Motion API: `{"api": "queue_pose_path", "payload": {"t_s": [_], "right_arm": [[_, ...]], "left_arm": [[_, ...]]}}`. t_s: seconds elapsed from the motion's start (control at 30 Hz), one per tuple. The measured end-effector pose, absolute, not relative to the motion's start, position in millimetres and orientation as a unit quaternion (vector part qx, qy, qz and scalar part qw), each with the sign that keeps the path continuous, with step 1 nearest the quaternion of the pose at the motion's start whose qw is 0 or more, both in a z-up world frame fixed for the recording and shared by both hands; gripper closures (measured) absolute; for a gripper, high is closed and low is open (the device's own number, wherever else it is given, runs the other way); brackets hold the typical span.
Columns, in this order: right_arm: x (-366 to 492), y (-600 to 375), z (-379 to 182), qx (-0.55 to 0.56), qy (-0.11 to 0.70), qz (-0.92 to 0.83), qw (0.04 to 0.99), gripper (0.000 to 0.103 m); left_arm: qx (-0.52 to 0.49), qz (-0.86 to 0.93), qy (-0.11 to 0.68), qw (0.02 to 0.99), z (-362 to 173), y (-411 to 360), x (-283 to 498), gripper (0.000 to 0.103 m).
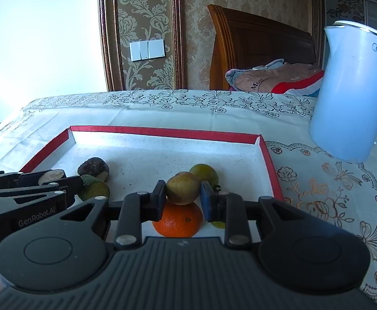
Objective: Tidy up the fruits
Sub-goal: 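Lower both tools into the tray and open them to release eggplant chunk and pear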
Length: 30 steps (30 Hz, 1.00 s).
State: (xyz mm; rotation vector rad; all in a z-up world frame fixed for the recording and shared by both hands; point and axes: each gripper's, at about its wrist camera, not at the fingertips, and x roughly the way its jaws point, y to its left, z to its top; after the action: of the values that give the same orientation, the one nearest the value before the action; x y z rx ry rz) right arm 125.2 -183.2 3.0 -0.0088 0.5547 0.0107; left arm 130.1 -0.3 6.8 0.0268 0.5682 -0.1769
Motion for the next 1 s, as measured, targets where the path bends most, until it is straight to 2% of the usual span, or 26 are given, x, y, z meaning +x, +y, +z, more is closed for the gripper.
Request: {"api": "queue_pose_path", "payload": {"t_s": [0.93, 1.0], "right_arm": [[131.2, -180.5, -3.0, -0.004, 0.283, 0.008, 0.959, 0.076], [131.1, -181.1, -3.0, -0.002, 0.284, 0.008, 0.959, 0.073]], "left_arm": [[0.009, -0.075, 0.279, 0.957, 6.6, -0.2, 132.5, 0.068], [0.010, -0.075, 0.278, 0.958, 6.5, 0.0, 131.9, 0.068]]}}
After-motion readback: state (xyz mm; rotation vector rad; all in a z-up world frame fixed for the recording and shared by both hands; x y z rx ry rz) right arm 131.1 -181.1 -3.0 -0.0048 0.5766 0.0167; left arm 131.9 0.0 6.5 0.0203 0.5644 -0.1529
